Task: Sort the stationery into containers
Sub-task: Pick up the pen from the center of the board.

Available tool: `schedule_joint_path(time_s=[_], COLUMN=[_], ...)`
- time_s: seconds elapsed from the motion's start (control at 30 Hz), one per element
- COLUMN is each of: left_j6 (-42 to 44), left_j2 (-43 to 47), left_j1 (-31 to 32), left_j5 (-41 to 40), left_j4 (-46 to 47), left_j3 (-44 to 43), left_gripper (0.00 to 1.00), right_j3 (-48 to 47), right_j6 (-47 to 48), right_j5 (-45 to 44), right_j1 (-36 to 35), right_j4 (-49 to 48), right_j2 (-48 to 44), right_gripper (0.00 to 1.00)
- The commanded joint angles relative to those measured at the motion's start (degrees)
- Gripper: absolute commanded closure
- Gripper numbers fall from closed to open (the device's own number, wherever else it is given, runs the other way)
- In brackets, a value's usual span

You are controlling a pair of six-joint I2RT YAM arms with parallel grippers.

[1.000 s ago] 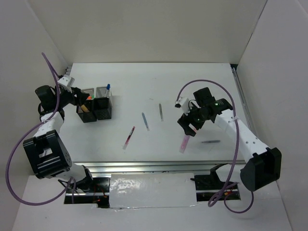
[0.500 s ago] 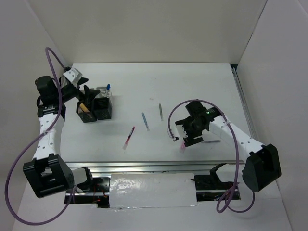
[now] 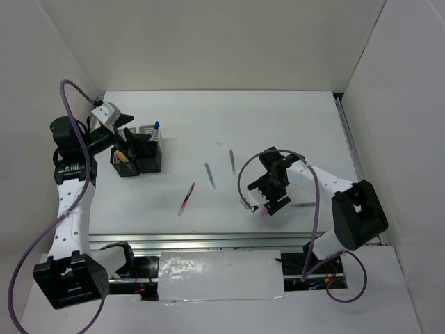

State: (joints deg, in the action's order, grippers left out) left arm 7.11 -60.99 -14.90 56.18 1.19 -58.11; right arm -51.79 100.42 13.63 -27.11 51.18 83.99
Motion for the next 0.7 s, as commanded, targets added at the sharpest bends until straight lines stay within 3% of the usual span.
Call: schedule_joint_path(time_s=[0.0, 0.43, 0.67], left_j6=[-1.57, -2.28, -0.96], left_j2=[0.87, 0.08, 0.26], left_j1=[0.13, 0.04, -0.40], left_j5=[-0.37, -1.17, -1.08], left_j4=[0.04, 0.65, -0.49], left_j3=[0.71, 0.98, 0.80], left_gripper=[0.04, 0.04, 0.04], right_j3=[-1.91, 2.39, 6.08], right_j6=[3.72, 5.05, 5.05], right_j5=[-0.44, -1.32, -2.29], right_j1=[-0.22, -7.25, -9.27], right_j4=[-1.08, -1.78, -2.92], right_j2=[1.97, 0.83, 0.31], right_gripper=[0.17, 0.33, 0.37])
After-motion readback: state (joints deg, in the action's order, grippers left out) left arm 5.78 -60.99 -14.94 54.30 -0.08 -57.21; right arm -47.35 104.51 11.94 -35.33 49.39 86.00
